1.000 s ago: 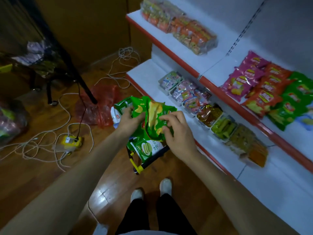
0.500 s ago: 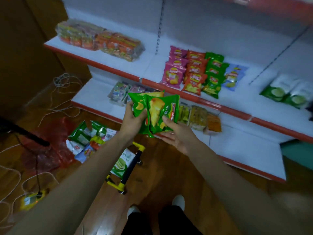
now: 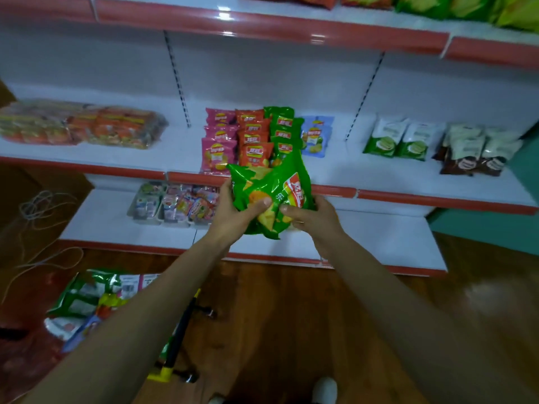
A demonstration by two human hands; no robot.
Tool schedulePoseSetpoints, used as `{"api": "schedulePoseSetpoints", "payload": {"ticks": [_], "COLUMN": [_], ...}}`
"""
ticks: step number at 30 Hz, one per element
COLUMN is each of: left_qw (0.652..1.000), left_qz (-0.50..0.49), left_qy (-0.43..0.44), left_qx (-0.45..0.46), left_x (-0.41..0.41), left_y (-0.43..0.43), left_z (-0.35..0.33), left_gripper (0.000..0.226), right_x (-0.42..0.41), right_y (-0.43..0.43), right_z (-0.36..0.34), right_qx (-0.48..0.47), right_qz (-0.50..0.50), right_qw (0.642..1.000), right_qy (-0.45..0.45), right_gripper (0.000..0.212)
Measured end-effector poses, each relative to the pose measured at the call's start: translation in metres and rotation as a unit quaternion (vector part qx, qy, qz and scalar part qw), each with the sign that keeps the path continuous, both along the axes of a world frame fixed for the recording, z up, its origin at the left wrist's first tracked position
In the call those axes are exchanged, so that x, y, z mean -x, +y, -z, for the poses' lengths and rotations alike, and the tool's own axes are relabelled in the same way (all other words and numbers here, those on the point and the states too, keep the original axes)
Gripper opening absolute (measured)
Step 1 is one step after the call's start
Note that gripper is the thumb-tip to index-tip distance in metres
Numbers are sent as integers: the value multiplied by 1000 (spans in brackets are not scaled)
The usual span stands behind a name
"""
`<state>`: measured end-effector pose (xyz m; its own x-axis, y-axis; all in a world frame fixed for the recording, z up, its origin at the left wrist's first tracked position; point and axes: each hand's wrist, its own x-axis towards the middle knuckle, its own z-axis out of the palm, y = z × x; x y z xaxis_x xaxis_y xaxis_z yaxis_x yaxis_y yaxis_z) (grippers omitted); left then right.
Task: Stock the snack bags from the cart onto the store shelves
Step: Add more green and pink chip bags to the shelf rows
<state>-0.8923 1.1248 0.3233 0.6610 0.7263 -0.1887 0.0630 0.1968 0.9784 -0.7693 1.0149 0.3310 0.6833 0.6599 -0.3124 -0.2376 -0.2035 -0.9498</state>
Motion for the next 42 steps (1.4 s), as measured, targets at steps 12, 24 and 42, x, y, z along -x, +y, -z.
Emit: {"api": "schedulePoseSetpoints", "payload": {"ticks": [12, 24, 42], "left_qw": [999, 998, 991], "left_qz": [15, -25, -4], "left_qy": [-11, -12, -15], "left_qx": [36, 51, 130], "left_x": [-102, -145, -200], "left_y": [-70, -100, 43], "left_z": [5, 14, 14], "left_gripper": [67, 72, 59], "right_x": [-125, -156, -196], "right_y": [-85, -95, 20], "right_z": [3, 13, 24], "right_qx": [-87, -108, -54], "right_qz": [3, 11, -104], "right_qw": [988, 979, 975], "right_qy": [126, 172, 187], "right_gripper": [18, 49, 41]}}
